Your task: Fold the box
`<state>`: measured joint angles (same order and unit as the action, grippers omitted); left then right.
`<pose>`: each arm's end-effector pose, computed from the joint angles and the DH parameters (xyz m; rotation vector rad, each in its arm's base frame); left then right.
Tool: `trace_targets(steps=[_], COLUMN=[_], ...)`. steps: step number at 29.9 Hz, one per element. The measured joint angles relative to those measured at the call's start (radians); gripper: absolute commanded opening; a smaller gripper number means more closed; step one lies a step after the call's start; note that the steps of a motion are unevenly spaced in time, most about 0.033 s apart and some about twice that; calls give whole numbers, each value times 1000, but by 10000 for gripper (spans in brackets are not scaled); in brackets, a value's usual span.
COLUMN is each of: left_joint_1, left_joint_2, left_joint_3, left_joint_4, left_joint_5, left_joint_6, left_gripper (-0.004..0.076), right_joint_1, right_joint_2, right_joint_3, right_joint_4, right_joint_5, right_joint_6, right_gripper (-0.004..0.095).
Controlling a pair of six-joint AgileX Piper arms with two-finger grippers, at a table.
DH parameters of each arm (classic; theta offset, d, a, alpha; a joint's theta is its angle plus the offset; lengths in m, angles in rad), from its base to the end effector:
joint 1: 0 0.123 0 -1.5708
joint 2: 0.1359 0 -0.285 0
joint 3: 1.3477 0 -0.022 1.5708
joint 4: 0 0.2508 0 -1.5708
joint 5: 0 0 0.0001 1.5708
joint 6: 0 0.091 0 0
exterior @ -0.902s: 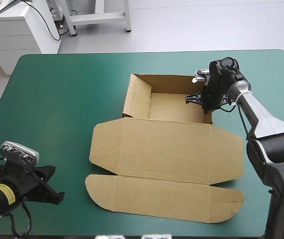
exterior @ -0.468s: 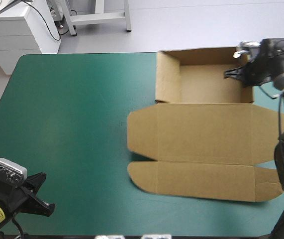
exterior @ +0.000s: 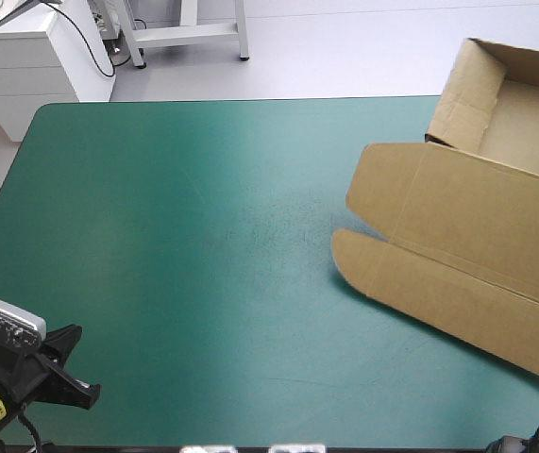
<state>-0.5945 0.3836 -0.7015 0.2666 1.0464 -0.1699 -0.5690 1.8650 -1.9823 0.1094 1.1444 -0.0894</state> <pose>0.0499 -0.0087 0.3316 0.4782 2.1263 -0.1047 0.3532 -0.2151 0.3815 0.6108 2.4309 -0.1287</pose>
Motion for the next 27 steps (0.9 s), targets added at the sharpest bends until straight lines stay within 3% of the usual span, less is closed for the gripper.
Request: trace_targets(steps=[4,11,16,20,22,24,27], left_joint_1=[0,0,0,0,0,0,0], left_joint_2=[0,-1,-1,-1,-1,-1,-1], left_joint_3=[0,0,0,0,0,0,0], left_joint_4=[-5,-18,-20,-23,-25,-28,-28], left_joint_5=[0,0,0,1,1,1,1], left_joint_6=[8,15,15,16,16,15,15], left_gripper=[-8,-8,-8,-8,-8,-8,-8], right_joint_1=[-48,-55,-55,-56,-56,-56,-57], right_joint_2=[85,212,242,242,242,242,242], right_joint_3=[0,1,1,1,-4,-25,-93], right_joint_4=[6,11,5,-11,-13,-4,45], right_joint_5=[-65,-63,-57,-67,-66,-46,31], right_joint_6=[11,-5,-50,-86,-90,-89,-82], right_gripper=[-21,34,278,612,724,769,712])
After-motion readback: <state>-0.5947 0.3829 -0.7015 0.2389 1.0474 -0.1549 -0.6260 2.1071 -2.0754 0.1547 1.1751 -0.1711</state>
